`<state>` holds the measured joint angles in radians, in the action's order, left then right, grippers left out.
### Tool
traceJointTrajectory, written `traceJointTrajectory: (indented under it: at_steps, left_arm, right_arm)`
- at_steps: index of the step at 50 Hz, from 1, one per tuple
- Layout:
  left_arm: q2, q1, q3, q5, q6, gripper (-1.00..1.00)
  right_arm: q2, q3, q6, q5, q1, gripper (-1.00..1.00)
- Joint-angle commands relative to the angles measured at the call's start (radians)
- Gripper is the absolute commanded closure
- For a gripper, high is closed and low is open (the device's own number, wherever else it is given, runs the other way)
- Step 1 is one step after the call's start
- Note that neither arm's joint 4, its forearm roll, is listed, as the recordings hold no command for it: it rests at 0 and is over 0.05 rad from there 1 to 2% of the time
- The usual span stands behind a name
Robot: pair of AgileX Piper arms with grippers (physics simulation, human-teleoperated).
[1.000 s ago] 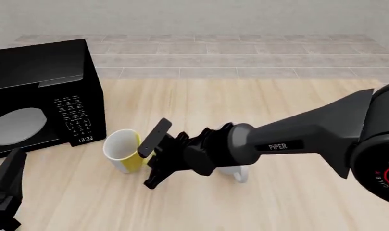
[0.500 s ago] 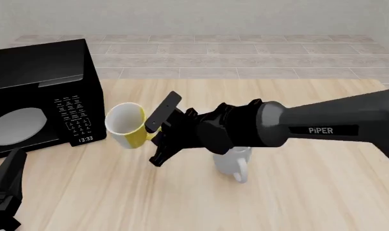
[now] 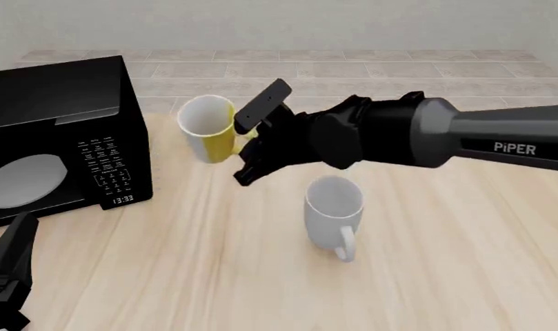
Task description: Put the yellow and white mug to the front of the white mug.
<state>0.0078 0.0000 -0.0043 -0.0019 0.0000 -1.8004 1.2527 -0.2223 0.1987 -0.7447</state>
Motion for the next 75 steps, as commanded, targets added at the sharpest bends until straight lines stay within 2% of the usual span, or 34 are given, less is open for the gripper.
traceJointTrajectory:
  at_steps: [1,9,16,35,53,58,65,75]
  left_arm:
    - [0.0,0.0,0.0,0.0,0.0,-1.0]
    - [0.0,0.0,0.0,0.0,0.0,-1.0]
    - [0.0,0.0,0.0,0.0,0.0,-1.0]
    - [0.0,0.0,0.0,0.0,0.0,-1.0]
    - [0.0,0.0,0.0,0.0,0.0,-1.0]
    - [0.0,0.0,0.0,0.0,0.0,-1.0]
    - [0.0,0.0,0.0,0.0,0.0,-1.0]
    - [0.0,0.0,0.0,0.0,0.0,-1.0]
  right_arm:
    - [0.012,0.056,0.012,0.051,0.094,1.0]
    - [0.018,0.066,0.037,0.054,0.168,1.0]
    - [0.014,0.05,0.034,0.046,0.203,1.0]
    - [-0.015,0.007,0.075,-0.009,0.306,1.0]
    - [-0.035,-0.028,0.102,-0.049,0.368,1.0]
    - [-0.054,-0.063,0.137,-0.086,0.369,1.0]
    - [-0.083,-0.065,0.149,-0.109,0.398,1.0]
    - [-0.105,-0.068,0.138,-0.12,0.437,1.0]
